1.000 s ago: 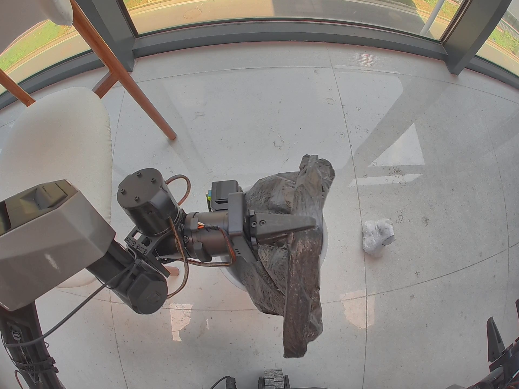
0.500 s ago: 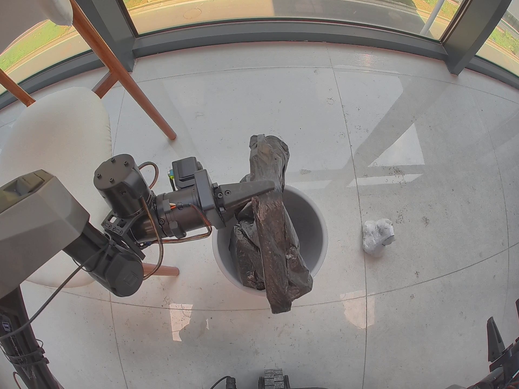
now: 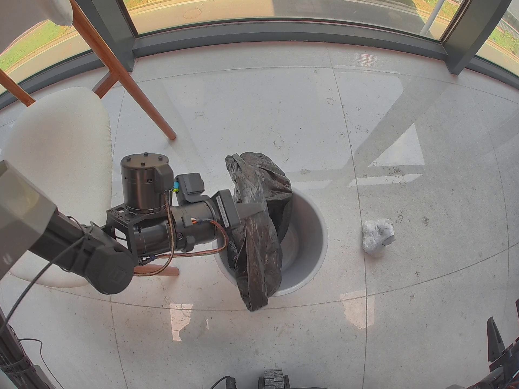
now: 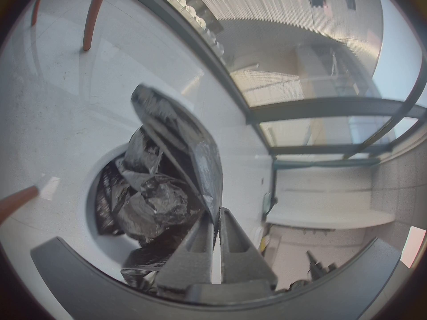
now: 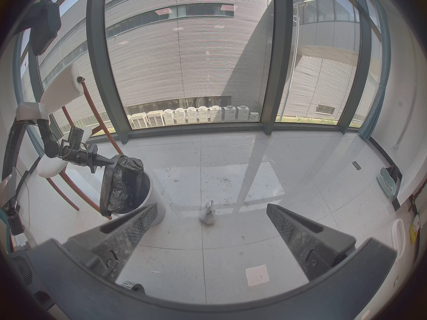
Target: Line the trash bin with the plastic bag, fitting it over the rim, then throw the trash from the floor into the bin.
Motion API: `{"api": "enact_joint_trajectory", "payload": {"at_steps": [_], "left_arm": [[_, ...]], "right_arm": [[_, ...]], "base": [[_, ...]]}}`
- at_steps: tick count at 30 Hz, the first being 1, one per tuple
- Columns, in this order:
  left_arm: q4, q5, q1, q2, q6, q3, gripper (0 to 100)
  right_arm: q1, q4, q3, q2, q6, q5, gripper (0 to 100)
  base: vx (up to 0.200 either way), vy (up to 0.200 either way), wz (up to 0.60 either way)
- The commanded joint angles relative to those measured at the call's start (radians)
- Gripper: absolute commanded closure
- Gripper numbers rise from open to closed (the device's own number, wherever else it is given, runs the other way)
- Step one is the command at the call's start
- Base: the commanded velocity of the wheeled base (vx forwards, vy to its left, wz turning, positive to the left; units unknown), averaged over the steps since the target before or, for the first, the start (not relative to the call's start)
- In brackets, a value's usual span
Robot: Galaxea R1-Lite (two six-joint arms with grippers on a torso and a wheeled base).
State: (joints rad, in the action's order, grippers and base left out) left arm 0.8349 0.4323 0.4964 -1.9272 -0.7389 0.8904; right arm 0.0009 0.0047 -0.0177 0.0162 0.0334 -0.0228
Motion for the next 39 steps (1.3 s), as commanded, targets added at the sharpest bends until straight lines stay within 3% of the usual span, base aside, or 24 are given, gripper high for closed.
{"api": "enact_joint_trajectory", "payload": {"at_steps": [1, 6, 10, 15, 19, 20, 23, 25, 26, 28, 31, 32, 33, 36, 39], "left_arm": [[-0.410, -0.041, 0.044, 0.188, 0.282, 0.130, 100], [-0.669, -0.092, 0.044, 0.198, 0.428, 0.292, 100], [-0.907, -0.116, 0.044, 0.200, 0.699, 0.377, 100], [-0.964, -0.253, 0.076, 0.191, 0.951, 0.375, 100], [-0.962, -0.259, 0.103, 0.186, 1.063, 0.367, 100], [-0.962, -0.257, 0.136, 0.185, 1.124, 0.344, 100], [-0.955, -0.259, 0.197, 0.194, 1.155, 0.245, 100], [-0.951, -0.271, 0.218, 0.200, 1.159, 0.186, 100], [-0.950, -0.273, 0.222, 0.200, 1.161, 0.183, 100], [-0.933, -0.333, 0.269, 0.220, 1.167, 0.142, 100], [-0.930, -0.365, 0.278, 0.228, 1.175, 0.139, 100], [-0.930, -0.385, 0.295, 0.235, 1.202, 0.140, 100], [-0.928, -0.386, 0.303, 0.235, 1.231, 0.140, 100], [-0.928, -0.388, 0.306, 0.235, 1.290, 0.140, 100], [-0.928, -0.389, 0.306, 0.235, 1.357, 0.143, 100]], "right_arm": [[-0.001, 0.001, 0.018, -0.013, -0.001, -0.002, 0], [-0.002, 0.001, 0.018, -0.013, -0.001, -0.003, 0], [-0.002, 0.001, 0.018, -0.013, -0.006, -0.003, 0], [-0.002, 0.003, 0.016, -0.016, -0.007, -0.003, 0], [-0.002, -0.002, 0.015, -0.016, -0.012, -0.006, 0], [-0.004, -0.043, -0.099, 0.005, -0.006, 0.014, 0], [0.068, -0.088, -0.235, 0.306, 0.039, 0.015, 0], [0.148, -0.084, -0.285, 0.386, 0.145, 0.017, 0], [0.154, -0.084, -0.288, 0.389, 0.152, 0.017, 0], [0.243, -0.075, -0.381, 0.600, 0.260, 0.015, 0], [0.265, -0.077, -0.447, 0.725, 0.316, 0.020, 0], [0.284, -0.072, -0.553, 0.838, 0.405, 0.046, 0], [0.291, -0.065, -0.604, 0.906, 0.434, 0.080, 0], [0.295, -0.015, -0.699, 1.047, 0.439, 0.149, 0], [0.343, 0.043, -0.775, 1.125, 0.441, 0.172, 0]], "base": [[0.000, 0.000, 0.00], [0.000, 0.000, 0.00], [0.000, 0.000, 0.00], [0.000, 0.000, 0.00], [0.000, 0.000, 0.00], [0.000, 0.000, 0.00], [0.000, 0.000, 0.00], [0.000, 0.000, 0.00], [0.000, 0.000, 0.00], [0.000, 0.000, 0.00], [0.000, 0.000, 0.00], [0.000, 0.000, 0.00], [0.000, 0.000, 0.00], [0.000, 0.000, 0.00], [0.000, 0.000, 0.00]]}}
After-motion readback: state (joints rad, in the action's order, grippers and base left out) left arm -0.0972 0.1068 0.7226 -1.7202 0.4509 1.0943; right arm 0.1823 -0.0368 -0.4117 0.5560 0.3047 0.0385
